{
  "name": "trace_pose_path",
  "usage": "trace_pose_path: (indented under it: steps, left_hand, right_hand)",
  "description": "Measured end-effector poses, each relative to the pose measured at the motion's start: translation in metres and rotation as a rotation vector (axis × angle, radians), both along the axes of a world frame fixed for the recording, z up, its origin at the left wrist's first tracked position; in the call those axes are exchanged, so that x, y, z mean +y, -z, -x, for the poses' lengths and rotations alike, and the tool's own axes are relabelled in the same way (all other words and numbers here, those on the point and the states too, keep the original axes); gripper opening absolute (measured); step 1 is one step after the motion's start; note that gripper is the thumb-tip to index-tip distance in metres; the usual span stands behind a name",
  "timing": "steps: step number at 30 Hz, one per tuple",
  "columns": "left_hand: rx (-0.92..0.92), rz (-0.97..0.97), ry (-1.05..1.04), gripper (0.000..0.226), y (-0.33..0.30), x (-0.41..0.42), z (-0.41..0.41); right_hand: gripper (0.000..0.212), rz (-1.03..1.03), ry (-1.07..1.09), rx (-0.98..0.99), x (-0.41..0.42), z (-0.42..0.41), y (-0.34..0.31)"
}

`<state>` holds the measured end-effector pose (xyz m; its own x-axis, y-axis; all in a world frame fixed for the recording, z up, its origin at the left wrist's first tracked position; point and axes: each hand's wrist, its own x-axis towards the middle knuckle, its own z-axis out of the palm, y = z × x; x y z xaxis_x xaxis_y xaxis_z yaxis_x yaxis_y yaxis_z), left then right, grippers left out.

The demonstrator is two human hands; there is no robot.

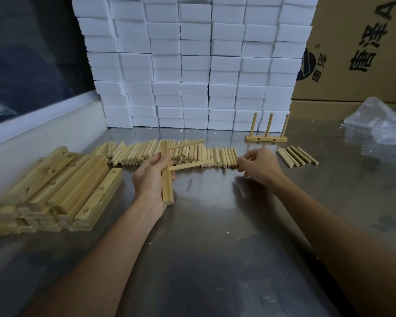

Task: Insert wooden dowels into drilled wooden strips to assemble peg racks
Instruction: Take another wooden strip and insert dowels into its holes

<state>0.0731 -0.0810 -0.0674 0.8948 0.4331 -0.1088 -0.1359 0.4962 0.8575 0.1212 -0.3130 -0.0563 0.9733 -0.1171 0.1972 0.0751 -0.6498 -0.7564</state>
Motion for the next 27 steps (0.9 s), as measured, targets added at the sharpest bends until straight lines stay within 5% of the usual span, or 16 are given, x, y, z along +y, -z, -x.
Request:
trace_pose_path:
  steps: [17,27]
  left_hand:
    - [-0.005,-0.036,0.034,0.013,0.001,0.002,-0.001]
    - [-0.016,-0.018,0.022,0.013,0.002,0.002,-0.002]
  right_hand:
    - [0.017,0.283,0.227,0.134,0.001,-0.055,0.001]
    - [0.019,0.002,0.268,-0.368,-0.001,-0.012,-0.023]
